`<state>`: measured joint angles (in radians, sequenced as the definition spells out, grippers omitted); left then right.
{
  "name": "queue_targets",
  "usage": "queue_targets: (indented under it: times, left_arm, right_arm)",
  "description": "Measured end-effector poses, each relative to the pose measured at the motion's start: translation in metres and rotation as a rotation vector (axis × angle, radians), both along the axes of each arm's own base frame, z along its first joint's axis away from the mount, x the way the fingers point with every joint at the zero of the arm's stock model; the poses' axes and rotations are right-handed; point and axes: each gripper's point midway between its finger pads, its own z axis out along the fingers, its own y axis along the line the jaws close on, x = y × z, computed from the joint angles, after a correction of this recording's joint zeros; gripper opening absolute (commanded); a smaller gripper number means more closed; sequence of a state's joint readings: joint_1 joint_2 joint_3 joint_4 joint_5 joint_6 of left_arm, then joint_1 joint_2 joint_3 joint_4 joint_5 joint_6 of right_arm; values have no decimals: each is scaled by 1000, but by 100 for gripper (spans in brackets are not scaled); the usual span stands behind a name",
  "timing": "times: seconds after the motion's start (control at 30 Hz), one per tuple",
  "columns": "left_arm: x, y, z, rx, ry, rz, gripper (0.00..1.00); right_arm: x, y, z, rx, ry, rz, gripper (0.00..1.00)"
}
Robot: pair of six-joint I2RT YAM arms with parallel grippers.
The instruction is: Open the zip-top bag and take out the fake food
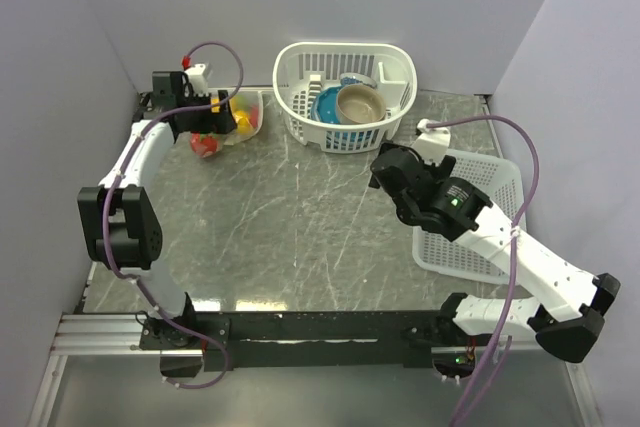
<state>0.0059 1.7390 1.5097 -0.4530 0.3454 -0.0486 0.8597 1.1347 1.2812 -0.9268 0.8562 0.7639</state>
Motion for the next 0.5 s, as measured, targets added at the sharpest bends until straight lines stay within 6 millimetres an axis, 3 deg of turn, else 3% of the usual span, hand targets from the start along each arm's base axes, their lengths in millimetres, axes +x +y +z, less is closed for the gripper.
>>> queue_targets:
  times: [0.13, 0.23, 0.33, 0.5]
  left_arm:
    - [11, -19, -6, 64, -17, -8, 99]
    - [33, -35, -24, 173, -42, 9, 99]
    - [51, -43, -57, 292, -52, 51, 99]
    - [55, -45, -106, 364, 1, 49, 99]
  right_arm:
    - [7, -17, -15, 8, 22, -76, 100]
    - [11, -30, -34, 13, 55, -130, 100]
    - [9, -34, -54, 11, 97, -140, 100]
    - [6, -31, -69, 25, 134, -129, 100]
